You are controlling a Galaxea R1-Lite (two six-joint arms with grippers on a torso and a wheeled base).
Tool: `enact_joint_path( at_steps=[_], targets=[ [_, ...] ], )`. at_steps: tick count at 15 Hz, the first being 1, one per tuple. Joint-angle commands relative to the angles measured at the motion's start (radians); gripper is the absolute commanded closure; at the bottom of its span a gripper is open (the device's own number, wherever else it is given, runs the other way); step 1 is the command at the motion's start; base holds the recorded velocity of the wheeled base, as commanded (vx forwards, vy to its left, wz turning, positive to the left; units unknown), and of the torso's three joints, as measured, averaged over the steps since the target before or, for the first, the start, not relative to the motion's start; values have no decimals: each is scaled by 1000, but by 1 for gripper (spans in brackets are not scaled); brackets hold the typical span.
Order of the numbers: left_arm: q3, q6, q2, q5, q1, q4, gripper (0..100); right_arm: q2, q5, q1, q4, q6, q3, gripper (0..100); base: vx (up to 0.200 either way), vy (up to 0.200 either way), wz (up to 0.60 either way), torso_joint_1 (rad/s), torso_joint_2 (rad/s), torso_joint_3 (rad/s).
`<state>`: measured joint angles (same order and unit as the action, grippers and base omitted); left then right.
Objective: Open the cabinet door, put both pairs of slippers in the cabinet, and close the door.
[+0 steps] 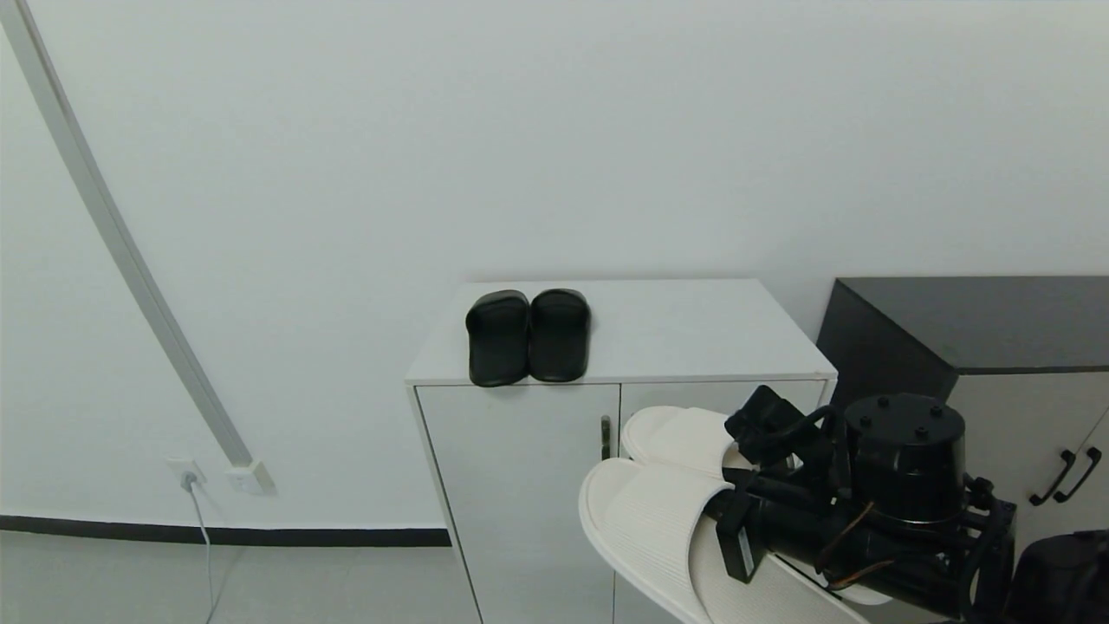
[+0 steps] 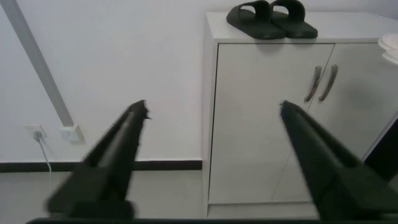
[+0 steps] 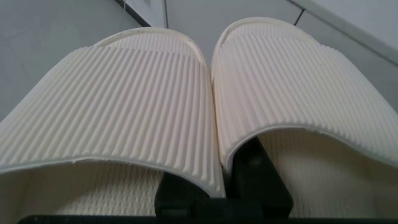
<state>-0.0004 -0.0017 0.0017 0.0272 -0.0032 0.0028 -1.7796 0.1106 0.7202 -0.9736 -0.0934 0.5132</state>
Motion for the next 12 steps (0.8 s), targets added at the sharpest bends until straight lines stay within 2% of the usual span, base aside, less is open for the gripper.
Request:
enact_joint_path(
  at_steps=[1, 12],
  targets=[
    [0, 0, 1, 2, 0, 0, 0, 0, 0, 2, 0, 0, -1, 100, 0, 0, 0, -212, 520, 305],
    [0, -1, 1, 0, 0, 0, 0, -1, 0, 2, 0, 0, -2, 100, 0, 0, 0, -205, 532, 321]
  ],
)
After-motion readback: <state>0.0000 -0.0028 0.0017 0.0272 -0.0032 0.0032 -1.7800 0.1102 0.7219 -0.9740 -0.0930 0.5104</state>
